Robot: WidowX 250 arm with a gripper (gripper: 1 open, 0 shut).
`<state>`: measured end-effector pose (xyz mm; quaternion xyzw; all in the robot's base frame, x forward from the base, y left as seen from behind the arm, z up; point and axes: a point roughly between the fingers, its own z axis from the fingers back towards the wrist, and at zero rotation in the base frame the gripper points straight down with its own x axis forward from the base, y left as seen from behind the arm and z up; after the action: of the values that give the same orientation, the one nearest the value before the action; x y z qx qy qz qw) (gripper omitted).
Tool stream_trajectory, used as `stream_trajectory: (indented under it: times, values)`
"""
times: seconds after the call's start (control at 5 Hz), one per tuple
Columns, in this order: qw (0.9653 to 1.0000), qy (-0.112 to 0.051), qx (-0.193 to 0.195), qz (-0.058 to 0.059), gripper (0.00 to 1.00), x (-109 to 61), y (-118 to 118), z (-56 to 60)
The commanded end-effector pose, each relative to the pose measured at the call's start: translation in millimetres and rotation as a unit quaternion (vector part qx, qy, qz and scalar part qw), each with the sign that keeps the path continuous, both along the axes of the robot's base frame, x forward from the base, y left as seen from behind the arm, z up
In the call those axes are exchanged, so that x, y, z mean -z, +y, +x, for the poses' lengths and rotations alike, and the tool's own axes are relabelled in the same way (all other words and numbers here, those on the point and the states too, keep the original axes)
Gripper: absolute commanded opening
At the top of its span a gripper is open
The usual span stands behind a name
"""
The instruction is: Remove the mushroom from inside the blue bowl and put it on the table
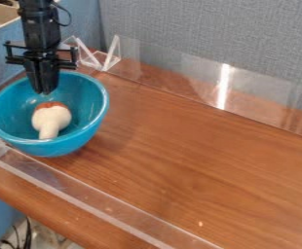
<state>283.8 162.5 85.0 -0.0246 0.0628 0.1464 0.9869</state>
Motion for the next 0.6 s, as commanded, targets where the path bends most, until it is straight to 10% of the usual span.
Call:
stream_trajectory:
  times: [0.0, 0.4]
  values:
    - [0.9992, -0.024, -0.027, 0.015, 1.0, -14.2, 10, 6.3]
    - [0.9997, -0.015, -0.009, 0.015, 1.0, 7.0, 15, -11.6]
